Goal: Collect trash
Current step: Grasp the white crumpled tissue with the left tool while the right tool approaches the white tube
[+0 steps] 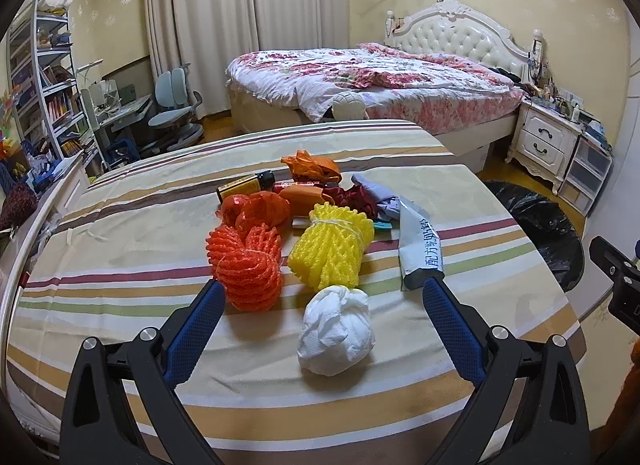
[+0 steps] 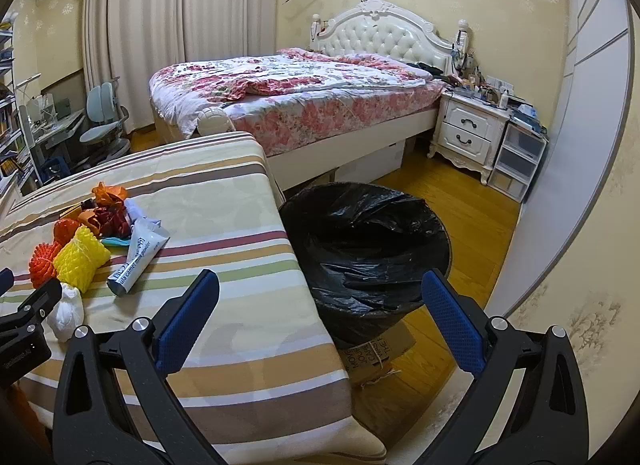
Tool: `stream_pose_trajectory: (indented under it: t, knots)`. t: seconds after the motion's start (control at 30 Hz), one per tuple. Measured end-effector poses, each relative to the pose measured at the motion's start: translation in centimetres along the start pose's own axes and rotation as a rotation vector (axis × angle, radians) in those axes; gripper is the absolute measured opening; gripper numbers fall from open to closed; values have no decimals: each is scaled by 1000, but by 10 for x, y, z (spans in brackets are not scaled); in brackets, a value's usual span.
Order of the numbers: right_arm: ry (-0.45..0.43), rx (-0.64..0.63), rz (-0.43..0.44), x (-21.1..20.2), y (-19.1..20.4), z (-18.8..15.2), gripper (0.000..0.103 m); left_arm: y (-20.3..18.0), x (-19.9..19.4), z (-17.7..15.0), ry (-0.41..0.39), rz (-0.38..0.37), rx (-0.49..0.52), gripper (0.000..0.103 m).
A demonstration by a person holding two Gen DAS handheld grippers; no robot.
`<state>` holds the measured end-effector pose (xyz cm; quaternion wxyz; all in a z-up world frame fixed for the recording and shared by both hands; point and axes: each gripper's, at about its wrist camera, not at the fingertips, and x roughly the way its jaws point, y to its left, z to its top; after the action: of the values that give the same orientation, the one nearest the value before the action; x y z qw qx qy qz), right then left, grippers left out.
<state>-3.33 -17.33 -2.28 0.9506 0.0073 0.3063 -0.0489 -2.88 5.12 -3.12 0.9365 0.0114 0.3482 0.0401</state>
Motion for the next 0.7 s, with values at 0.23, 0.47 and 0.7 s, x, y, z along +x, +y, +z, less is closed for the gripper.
stream_pose_trajectory:
  t: [0.23, 0.47, 0.7]
  knots:
    - [12, -25, 28, -4, 14, -1, 99, 5, 4, -7, 36, 8, 23, 95]
    - [42, -45, 43, 2, 23, -3, 99, 9, 23, -12, 86, 0, 31, 79]
    - [70, -56, 55, 12, 32, -3, 99, 6, 33, -18, 124, -73, 43, 60]
